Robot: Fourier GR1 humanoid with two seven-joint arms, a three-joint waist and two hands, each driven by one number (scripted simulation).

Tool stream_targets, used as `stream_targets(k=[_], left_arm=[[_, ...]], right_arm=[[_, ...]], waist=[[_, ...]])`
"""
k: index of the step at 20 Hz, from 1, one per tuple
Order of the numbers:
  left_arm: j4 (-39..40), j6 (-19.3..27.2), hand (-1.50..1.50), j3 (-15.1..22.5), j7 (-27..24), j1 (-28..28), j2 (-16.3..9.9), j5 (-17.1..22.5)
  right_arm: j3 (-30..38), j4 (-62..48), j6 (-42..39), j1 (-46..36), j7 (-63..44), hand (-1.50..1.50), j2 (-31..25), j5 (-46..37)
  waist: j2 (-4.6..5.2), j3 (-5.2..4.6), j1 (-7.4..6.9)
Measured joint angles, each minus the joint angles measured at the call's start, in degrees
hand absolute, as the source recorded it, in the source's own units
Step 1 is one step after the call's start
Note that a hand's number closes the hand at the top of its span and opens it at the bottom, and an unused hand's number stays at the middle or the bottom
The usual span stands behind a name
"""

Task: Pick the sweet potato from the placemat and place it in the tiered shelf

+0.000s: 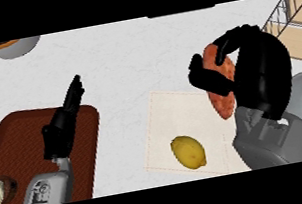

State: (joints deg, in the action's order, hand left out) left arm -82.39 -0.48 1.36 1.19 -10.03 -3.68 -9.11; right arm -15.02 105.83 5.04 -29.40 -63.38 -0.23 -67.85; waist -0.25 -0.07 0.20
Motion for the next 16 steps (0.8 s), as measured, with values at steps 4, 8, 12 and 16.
stream_targets(k=[4,8,12,16], left_arm=[[-1.86,-0.74,0.00,0.23,0.69,1.31,-0.54,0.17],[-1.63,-0.12,0.00,0.38,0.82,1.13,-0.04,-0.24],[-0.58,-0.50,0.00,-0.78,0.78,-0.20,-0.67,0.36],[-0.65,-1.00,0.00,-0.93,0.83,-0.22,-0.72,0.80]], right_arm=[[2.85,2.13,-3.59,-3.88,-1.12,1.50,-0.10,-5.47],[6.75,3.68,-7.06,-9.24,-1.01,1.50,-0.76,-9.72],[11.97,4.03,-11.29,-13.91,0.14,1.50,-3.62,-11.79],[17.04,2.85,-14.69,-18.68,1.43,1.50,-6.13,-12.23]], waist=[[-0.03,0.01,-0.08],[-0.01,0.00,0.00],[0.03,0.01,0.13],[0.04,0.01,-0.04]])
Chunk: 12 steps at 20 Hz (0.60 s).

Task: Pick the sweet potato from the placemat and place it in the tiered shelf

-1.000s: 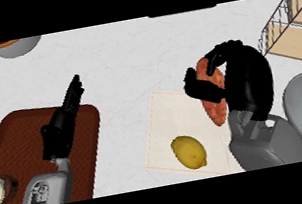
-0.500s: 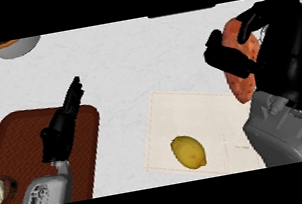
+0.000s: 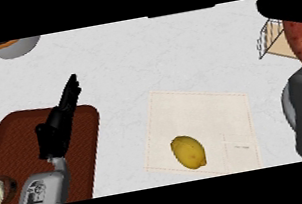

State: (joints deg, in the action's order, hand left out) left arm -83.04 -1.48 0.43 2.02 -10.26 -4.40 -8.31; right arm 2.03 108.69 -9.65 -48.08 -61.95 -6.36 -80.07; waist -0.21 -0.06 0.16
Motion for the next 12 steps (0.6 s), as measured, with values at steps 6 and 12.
stream_targets(k=[6,12], left_arm=[[-0.22,-0.43,0.00,0.18,-0.62,0.85,-0.18,-0.16],[-0.82,-0.37,0.00,0.19,0.29,0.66,0.04,-0.21]], right_arm=[[6.12,-2.68,-2.28,-3.59,2.43,1.50,-4.05,-0.20],[11.13,-6.69,-2.96,-5.83,5.11,1.50,-9.53,0.56]], waist=[[0.08,0.02,-0.22],[0.13,0.03,-0.23]])
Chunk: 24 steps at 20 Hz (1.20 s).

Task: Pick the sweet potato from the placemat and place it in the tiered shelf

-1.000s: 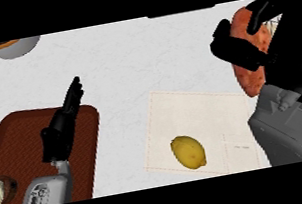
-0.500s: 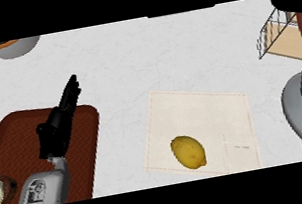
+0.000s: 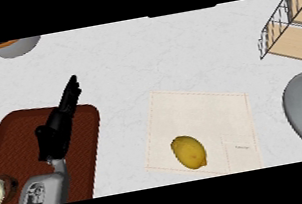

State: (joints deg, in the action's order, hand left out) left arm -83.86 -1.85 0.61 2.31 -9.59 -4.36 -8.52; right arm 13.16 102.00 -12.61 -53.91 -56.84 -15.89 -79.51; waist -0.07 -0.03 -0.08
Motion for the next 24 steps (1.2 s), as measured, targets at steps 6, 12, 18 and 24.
stream_targets(k=[6,12,18,24], left_arm=[[1.29,0.03,0.00,0.17,-1.76,0.49,0.20,-0.51],[2.12,0.54,0.00,-0.15,-1.34,-1.01,0.73,-0.57],[0.71,0.32,0.00,0.60,-1.87,0.61,1.00,-0.78],[-0.47,0.29,0.00,1.08,-0.62,0.68,1.15,-1.13]], right_arm=[[2.16,-3.92,-0.14,-0.83,2.78,1.50,-5.05,0.97],[3.68,-10.83,4.30,0.09,7.05,1.50,-9.65,1.58],[2.69,-19.78,12.42,1.77,12.57,1.50,-12.38,0.29],[5.81,-26.96,22.39,1.06,16.39,1.50,-13.54,3.16]], waist=[[0.03,-0.01,0.00],[0.12,0.01,-0.12],[0.19,0.01,-0.43],[0.22,0.08,-0.54]])
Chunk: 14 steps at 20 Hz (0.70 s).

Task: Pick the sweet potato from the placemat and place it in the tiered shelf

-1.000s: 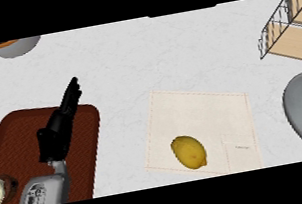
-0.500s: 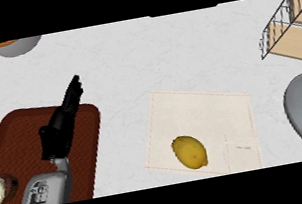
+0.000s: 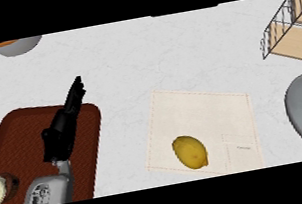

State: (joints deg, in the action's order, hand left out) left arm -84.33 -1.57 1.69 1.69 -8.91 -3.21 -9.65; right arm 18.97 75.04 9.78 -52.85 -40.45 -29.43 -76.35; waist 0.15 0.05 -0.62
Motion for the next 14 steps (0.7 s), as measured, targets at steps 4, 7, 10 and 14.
stream_targets(k=[4,7,10,14], left_arm=[[0.56,-0.41,0.00,-0.24,-0.55,0.14,-0.24,0.24],[1.33,-0.12,0.00,-0.68,-0.59,-0.55,-0.29,0.12],[1.49,0.63,0.00,-0.01,-0.59,-0.69,0.54,-0.58],[1.78,0.15,0.00,-0.97,-0.34,-1.43,-0.06,0.06]], right_arm=[[3.70,-2.61,8.15,-0.07,3.89,1.50,0.47,5.67],[5.91,-4.96,11.89,0.75,8.28,1.50,-0.64,10.37],[6.78,-8.22,14.78,0.80,10.80,1.50,-1.54,12.98],[8.09,-13.32,17.26,0.31,14.87,1.50,-4.08,16.60]], waist=[[0.06,-0.01,-0.02],[0.02,-0.02,0.14],[-0.01,-0.02,0.16],[-0.01,-0.04,0.11]])
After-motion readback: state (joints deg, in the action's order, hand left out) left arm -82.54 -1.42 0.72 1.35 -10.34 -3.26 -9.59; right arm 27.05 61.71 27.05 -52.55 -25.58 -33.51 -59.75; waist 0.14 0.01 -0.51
